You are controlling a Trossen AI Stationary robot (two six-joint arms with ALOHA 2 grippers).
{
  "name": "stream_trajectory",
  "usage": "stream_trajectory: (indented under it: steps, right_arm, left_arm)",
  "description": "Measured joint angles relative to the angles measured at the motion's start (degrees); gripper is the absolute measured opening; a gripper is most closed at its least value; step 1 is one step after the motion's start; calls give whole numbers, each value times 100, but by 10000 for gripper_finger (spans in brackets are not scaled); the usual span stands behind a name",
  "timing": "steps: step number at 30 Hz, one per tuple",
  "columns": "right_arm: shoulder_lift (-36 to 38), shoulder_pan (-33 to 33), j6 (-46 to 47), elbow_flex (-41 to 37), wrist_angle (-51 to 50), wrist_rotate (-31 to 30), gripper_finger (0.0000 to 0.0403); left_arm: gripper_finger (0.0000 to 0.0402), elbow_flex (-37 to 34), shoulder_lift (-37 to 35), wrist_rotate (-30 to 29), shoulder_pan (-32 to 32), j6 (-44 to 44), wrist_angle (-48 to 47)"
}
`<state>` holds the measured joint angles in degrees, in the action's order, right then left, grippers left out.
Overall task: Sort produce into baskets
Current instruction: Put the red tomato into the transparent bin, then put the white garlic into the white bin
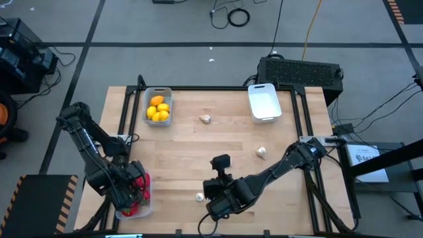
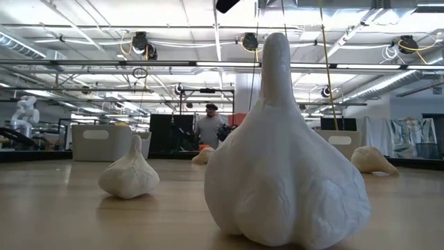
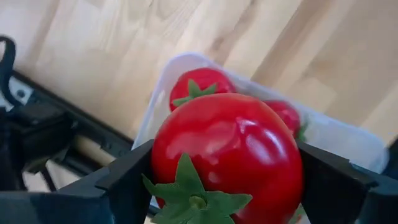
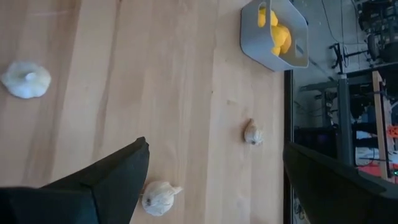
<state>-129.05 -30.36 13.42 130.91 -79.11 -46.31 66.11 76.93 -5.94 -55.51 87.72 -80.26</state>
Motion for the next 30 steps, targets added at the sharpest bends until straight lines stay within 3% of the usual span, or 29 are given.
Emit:
stream_trajectory:
  steps: [9,17,22,30]
  right_arm:
    - [0,18,-63,0,15,1,357]
    - [0,17,-64,0,36,6,357]
    - [0,51,-262,-86,80,-4,357]
    - [-7,739,-1989,-391,507,18,357]
  left_arm:
    - [395,0,494,604,116,-19,-304]
    - [389,0,540,901,372,-316,-276]
    - [389,0,540,347,611,-745,-228]
    - [388,0,540,-747,1711,-2169,37]
